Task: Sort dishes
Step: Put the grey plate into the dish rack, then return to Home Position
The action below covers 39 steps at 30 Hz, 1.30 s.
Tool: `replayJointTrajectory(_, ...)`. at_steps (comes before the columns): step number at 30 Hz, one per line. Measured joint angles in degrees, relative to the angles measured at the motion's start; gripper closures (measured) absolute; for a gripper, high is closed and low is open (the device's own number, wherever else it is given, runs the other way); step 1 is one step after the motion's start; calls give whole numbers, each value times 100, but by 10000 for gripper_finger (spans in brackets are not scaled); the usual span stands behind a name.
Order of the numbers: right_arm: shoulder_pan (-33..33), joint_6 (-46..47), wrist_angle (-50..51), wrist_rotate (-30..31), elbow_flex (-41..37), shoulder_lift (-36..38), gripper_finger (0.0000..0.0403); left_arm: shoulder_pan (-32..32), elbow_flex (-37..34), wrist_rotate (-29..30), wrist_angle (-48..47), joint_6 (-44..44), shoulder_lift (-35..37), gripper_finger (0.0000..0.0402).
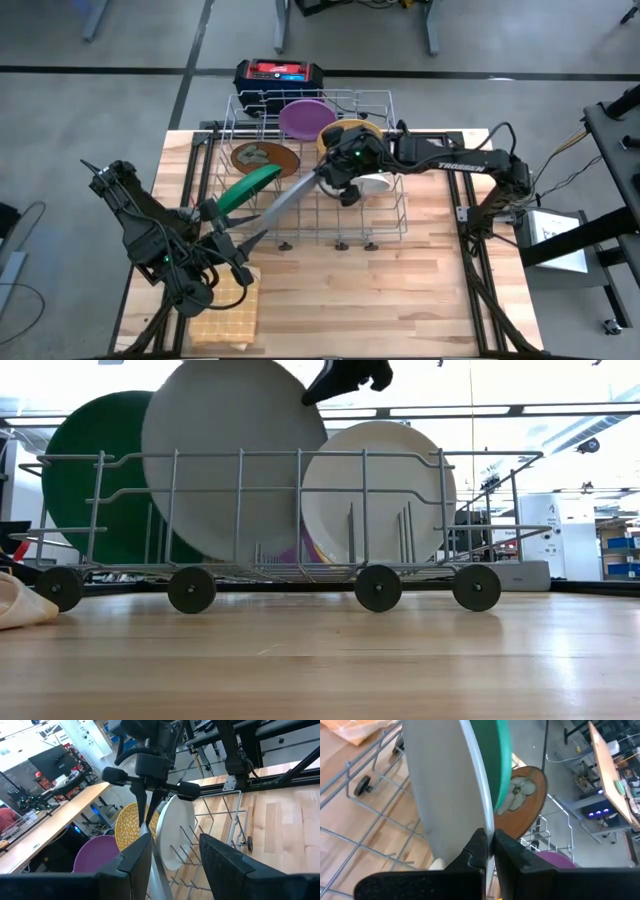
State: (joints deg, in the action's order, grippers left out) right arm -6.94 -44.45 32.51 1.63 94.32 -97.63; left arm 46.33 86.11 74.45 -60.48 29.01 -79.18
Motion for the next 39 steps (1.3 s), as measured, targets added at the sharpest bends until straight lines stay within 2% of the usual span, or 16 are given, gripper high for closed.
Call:
replayJointTrajectory(6, 2, -30, -18, -20, 2, -94, 386, 0, 0, 0, -1, 5, 0, 246)
replayJointTrajectory(22, 9, -73, -9, -52, -2, -90, 301, 0, 0, 0, -1, 3, 2, 246)
replayJointTrajectory(35, 7, 244, 442, 14, -4, 287, 241, -1, 7, 2, -1, 5, 31, 246)
replayJointTrajectory(39, 7, 269, 605, 503, -4, 499, 231, -1, 13, 5, 1, 5, 31, 246)
